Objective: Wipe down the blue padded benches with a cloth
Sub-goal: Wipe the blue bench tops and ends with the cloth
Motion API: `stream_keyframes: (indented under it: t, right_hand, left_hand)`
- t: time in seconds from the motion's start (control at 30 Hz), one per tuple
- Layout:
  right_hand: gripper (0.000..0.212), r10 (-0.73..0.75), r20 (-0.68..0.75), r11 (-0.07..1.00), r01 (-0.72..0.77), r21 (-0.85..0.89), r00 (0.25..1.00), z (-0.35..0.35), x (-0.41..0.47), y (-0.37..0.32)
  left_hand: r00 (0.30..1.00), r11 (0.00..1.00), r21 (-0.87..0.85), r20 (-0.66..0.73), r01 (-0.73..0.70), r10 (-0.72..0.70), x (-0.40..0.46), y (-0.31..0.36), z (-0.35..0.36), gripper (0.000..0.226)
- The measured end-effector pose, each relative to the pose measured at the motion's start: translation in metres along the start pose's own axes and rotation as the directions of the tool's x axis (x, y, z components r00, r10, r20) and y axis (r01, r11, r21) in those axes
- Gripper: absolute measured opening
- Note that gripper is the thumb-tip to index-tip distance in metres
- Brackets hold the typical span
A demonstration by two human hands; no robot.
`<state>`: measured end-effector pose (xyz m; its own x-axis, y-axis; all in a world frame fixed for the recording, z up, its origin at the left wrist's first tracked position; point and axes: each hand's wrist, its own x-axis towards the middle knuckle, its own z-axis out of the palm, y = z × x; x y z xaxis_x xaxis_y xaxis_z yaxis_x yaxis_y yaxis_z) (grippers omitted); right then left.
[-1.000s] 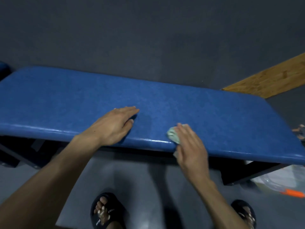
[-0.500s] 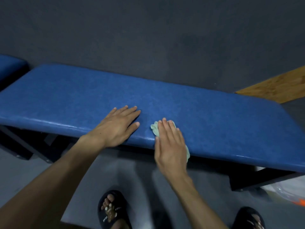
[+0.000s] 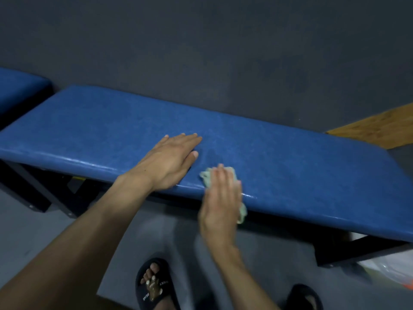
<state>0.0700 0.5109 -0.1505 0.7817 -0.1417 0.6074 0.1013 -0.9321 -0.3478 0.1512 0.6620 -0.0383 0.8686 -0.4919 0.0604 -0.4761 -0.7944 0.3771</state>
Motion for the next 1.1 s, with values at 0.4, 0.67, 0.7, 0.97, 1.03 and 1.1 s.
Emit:
stream_keyframes:
  t: [0.4, 0.67, 0.7, 0.97, 1.03, 1.1]
  right_hand:
    - [0.047, -0.074, 0.138, 0.994, 0.085, -0.07, 0.988, -0.059, -0.002, 0.087]
    - [0.048, -0.003, 0.082, 0.998, 0.009, -0.068, 0.997, -0.003, 0.008, -0.002]
    - [0.049, -0.031, 0.111, 0.997, 0.039, -0.067, 0.993, 0.005, 0.014, -0.016]
    - [0.052, -0.259, 0.28, 0.964, 0.265, 0.017, 0.925, -0.036, 0.028, 0.052]
    - [0.049, -0.202, 0.257, 0.977, 0.212, -0.008, 0.945, -0.059, 0.027, 0.092]
    - [0.046, -0.106, 0.183, 0.992, 0.116, -0.049, 0.977, -0.081, 0.025, 0.131]
  left_hand:
    - [0.995, 0.996, -0.062, -0.074, 0.066, -0.071, 0.005, 0.001, -0.01, 0.051]
    - [0.995, 0.997, -0.047, -0.081, 0.057, -0.061, 0.013, 0.011, -0.011, 0.052]
    - [0.996, 0.997, -0.05, -0.073, 0.056, -0.06, 0.015, 0.013, -0.01, 0.054]
    - [0.998, 0.997, -0.056, -0.013, 0.057, -0.057, 0.026, 0.021, 0.001, 0.056]
    - [0.998, 0.997, -0.045, -0.002, 0.066, -0.066, 0.026, 0.019, 0.002, 0.055]
    - [0.998, 0.997, -0.044, -0.007, 0.064, -0.064, 0.027, 0.017, 0.002, 0.053]
